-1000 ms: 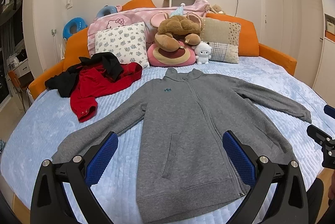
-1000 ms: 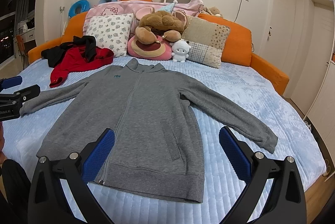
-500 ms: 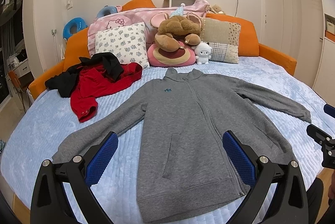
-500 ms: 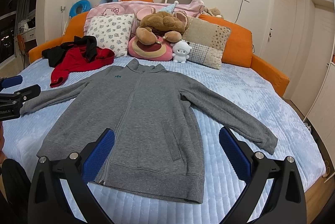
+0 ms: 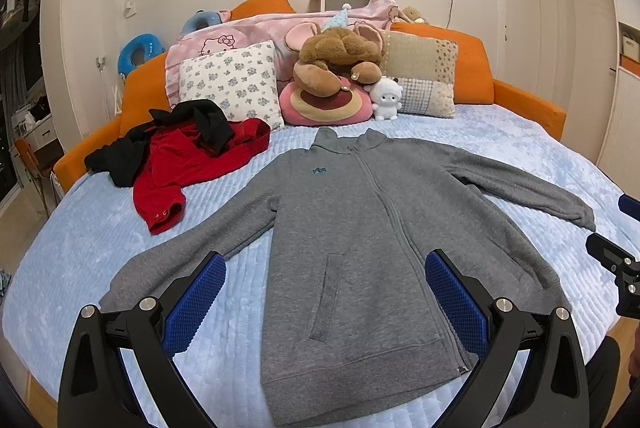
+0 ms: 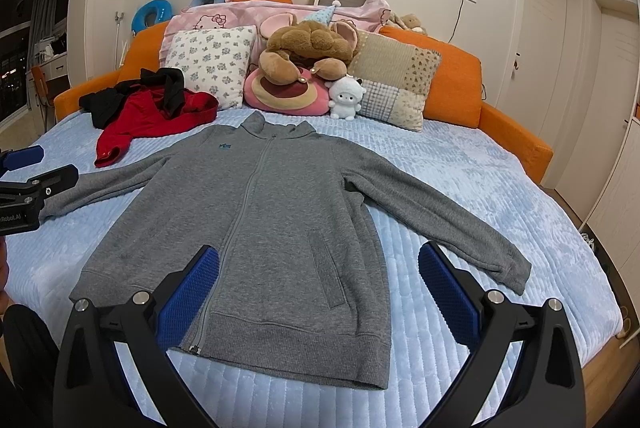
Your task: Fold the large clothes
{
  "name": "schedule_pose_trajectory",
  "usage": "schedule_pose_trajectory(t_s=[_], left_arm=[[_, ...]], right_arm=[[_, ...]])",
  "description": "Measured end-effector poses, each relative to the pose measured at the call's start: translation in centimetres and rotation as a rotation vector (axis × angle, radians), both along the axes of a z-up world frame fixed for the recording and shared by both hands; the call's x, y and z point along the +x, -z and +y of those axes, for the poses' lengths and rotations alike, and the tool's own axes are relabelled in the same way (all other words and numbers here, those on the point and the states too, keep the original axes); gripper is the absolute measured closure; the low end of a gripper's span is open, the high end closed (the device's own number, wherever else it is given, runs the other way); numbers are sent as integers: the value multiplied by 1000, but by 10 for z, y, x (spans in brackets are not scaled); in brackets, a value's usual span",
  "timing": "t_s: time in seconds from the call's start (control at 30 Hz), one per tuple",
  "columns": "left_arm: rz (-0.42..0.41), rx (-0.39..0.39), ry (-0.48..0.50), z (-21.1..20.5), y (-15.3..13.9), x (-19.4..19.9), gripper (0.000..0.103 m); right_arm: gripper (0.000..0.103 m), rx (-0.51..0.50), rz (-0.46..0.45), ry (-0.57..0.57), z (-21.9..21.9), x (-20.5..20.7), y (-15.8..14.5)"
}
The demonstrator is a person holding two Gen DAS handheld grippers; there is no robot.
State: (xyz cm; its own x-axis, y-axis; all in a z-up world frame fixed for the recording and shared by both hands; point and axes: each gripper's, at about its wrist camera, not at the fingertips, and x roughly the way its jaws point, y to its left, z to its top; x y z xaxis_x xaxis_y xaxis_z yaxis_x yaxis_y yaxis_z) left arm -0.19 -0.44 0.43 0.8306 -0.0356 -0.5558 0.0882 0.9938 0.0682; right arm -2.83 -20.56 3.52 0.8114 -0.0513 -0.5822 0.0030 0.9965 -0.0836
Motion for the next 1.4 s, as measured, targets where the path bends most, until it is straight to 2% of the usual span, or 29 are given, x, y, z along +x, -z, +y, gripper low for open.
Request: schedule_pose_trajectory(t_s=[0.47,0.63,0.8,0.93,1.07,1.17,1.3,1.4], left_arm=[[-4,5,45,-21,1,4,2],[-6,10,94,-32,1,14,2],[-11,25,127,-48,1,31,2],[-13,18,178,-67,7,51,2],[29,-68,276,-91,17,80,2],[44,-98,319,-113,25,104,2],[92,-70,348,-140,39,147,2],[109,-38,371,-158,50,174,2]], right_arm=[[4,10,18,10,-3,4,6],[4,27,26,23,-17,10,6],[4,4,8,84,-39,14,7],[4,-2,2,147,-70,18,12],[4,12,-7,200,-106,22,20],[4,0,2,269,-143,26,29],[4,19,32,344,-198,32,44],[6,96,48,369,-245,36,59]])
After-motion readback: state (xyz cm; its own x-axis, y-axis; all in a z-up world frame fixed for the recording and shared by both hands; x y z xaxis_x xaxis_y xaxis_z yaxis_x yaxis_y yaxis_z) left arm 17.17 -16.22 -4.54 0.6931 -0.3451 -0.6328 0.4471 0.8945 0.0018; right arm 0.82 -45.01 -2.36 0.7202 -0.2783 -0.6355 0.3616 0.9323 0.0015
